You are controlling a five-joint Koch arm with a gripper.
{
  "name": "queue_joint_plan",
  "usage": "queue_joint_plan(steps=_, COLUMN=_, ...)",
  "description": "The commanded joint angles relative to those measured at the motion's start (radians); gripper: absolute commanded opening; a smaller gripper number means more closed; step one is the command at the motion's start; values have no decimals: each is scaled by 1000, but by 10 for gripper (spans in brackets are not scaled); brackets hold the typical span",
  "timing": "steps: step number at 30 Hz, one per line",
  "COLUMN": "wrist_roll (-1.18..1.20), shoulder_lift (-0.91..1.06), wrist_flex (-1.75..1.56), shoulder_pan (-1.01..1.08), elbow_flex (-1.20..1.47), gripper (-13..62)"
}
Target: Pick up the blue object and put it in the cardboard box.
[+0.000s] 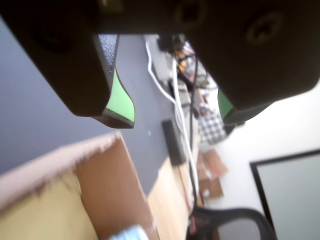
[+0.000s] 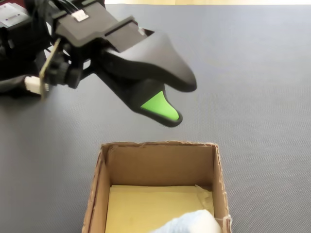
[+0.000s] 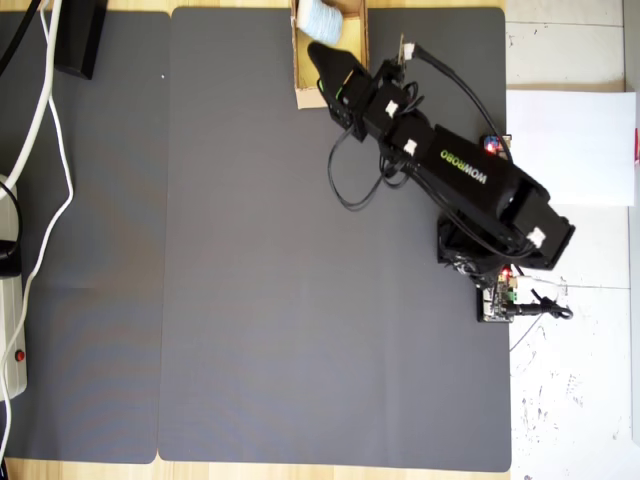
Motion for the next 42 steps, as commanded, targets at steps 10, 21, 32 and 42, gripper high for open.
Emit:
queue_joint_plan(steps=10, wrist_roll=9, shoulder_lift=222, wrist_flex=-25, shoulder_pan=-221, elbow_flex=133, gripper=338)
queue_joint_plan(steps=21, wrist_roll=8, shoulder_lift=414, wrist_flex=-23, shoulder_pan=-453, elbow_flex=350, gripper=341)
queue_joint_plan(steps=32, wrist_roll=8, shoulder_lift=525, wrist_flex=-17, shoulder_pan=-630, elbow_flex=565, gripper=341)
queue_joint_plan(steps=42, wrist_roll=52, shoulder_lift=581, wrist_flex=-14, shoulder_pan=-680, elbow_flex=752, gripper=340)
